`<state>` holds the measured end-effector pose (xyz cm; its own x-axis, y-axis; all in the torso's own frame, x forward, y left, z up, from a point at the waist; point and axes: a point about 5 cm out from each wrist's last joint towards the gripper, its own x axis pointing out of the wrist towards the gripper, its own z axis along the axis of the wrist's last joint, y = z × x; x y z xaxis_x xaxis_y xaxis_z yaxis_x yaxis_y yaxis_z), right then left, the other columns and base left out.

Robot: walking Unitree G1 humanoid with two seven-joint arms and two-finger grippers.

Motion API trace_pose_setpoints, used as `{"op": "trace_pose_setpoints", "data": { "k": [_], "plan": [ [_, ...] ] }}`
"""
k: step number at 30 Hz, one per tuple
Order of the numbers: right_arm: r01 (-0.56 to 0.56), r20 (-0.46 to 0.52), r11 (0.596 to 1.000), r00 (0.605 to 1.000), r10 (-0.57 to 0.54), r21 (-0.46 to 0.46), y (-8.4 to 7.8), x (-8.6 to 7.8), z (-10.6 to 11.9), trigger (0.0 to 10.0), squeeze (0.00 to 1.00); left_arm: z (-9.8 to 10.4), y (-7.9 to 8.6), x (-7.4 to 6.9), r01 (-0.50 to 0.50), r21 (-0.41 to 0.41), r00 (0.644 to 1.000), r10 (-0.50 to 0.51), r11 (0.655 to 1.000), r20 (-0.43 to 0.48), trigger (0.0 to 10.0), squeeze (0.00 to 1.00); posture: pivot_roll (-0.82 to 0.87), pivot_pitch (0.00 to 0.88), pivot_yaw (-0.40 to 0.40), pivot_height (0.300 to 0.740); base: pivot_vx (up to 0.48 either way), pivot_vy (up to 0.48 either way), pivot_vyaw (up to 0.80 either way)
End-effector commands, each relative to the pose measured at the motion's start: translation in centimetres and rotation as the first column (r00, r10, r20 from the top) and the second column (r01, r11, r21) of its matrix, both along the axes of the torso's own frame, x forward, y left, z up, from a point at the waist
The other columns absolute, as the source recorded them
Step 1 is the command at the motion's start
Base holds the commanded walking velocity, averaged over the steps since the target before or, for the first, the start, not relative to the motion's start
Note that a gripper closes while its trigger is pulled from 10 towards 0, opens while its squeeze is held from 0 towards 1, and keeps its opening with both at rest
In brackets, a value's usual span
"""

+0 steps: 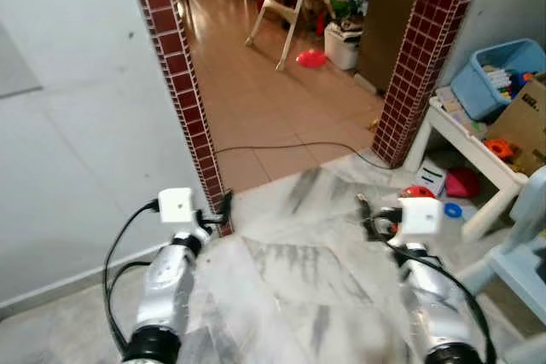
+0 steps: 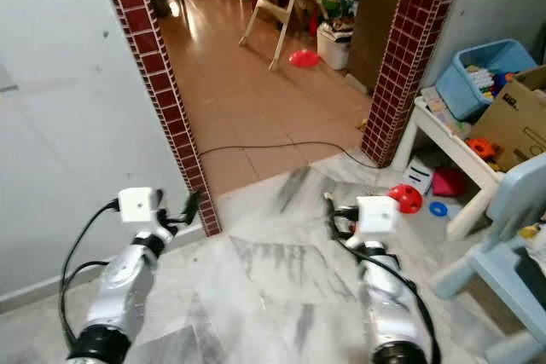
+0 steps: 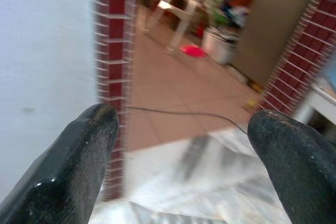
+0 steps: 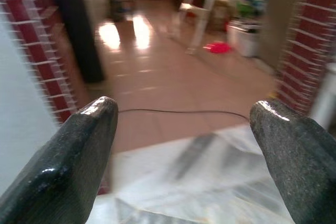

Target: Hang keys on a hook

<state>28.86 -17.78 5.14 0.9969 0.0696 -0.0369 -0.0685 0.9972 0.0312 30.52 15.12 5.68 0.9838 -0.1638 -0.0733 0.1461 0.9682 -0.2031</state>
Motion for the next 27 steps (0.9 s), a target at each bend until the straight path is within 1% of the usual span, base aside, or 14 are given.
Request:
{"op": "trace_pose_setpoints", "data": {
  "k": [1,17,25,27],
  "plan": [
    [0.014,-0.004,1.0,1.0,-0.014,-0.007,-0.6,0.0,0.0,10.0,0.0,0.2,-0.3,0.0,0.006,-0.001,1.0,-0.006,1.0,0.009,10.0,0.0,-0.07,0.0,0.021,0.74,0.0,0.0,0.8],
    [0.014,0.006,1.0,1.0,-0.014,0.001,-0.6,0.4,0.3,10.0,0.0,1.0,0.6,0.7,-0.027,0.005,0.999,0.027,1.0,0.035,10.0,0.0,-0.06,0.0,0.026,0.74,0.0,0.0,0.8],
    [0.012,0.01,1.0,1.0,-0.012,0.005,-0.5,0.7,0.4,10.0,0.0,1.2,0.8,1.0,-0.037,-0.007,0.999,0.037,0.999,0.03,10.0,0.0,-0.06,0.0,0.025,0.74,0.0,0.0,0.8],
    [0.012,0.011,1.0,1.0,-0.012,0.003,-0.6,0.8,0.5,10.0,0.0,1.2,0.9,1.1,-0.045,-0.021,0.999,0.045,0.999,0.025,10.0,0.0,-0.06,0.0,0.021,0.74,0.0,0.0,0.8]
  ]
}}
